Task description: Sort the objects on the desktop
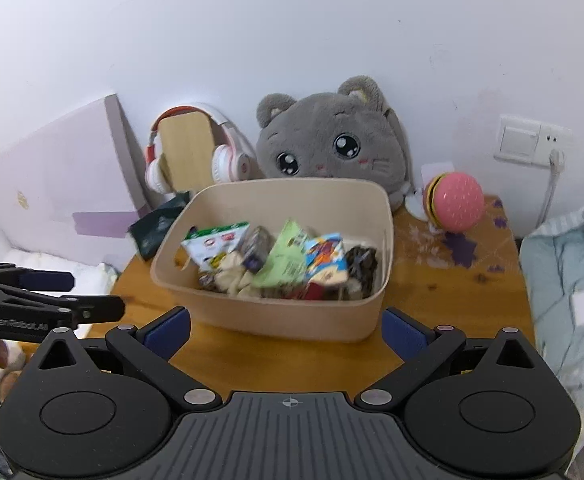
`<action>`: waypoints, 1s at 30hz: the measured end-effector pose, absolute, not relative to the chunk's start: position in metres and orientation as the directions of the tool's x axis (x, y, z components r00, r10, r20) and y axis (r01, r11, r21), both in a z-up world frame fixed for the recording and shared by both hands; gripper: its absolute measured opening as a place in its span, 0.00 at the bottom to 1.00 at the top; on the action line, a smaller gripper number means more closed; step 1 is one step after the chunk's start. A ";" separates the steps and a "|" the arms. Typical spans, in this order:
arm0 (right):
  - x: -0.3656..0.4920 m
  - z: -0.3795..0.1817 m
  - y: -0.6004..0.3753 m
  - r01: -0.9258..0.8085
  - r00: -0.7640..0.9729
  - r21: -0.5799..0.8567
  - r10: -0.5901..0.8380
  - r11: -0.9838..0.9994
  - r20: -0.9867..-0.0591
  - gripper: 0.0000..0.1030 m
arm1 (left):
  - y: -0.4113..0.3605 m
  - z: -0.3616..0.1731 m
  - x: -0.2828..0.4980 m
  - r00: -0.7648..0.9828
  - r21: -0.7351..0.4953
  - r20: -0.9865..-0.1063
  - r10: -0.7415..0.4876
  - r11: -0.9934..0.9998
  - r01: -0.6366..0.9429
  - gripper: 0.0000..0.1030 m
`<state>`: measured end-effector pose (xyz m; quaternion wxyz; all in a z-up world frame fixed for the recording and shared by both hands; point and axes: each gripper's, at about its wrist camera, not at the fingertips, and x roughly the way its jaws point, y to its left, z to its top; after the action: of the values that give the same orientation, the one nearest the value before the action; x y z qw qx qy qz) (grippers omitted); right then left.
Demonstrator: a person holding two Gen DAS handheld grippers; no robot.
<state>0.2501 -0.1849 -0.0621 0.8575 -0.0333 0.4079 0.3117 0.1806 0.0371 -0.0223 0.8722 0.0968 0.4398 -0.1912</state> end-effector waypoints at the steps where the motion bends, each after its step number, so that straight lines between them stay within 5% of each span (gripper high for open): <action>1: 0.244 -0.059 -0.185 -0.566 0.474 0.188 0.503 0.803 -0.722 1.00 | 0.038 -0.019 0.176 0.538 0.002 -0.807 -0.244 0.909 0.416 0.87; 30: 0.182 -0.026 -0.202 -0.592 0.451 0.113 0.444 0.798 -0.774 1.00 | 0.050 0.017 0.110 0.438 -0.016 -0.865 -0.245 0.886 0.464 0.87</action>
<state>0.1820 -0.2024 -0.0261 0.8474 -0.0869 0.4255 0.3055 0.1102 0.0505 0.0170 0.8405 0.1125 0.4863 -0.2110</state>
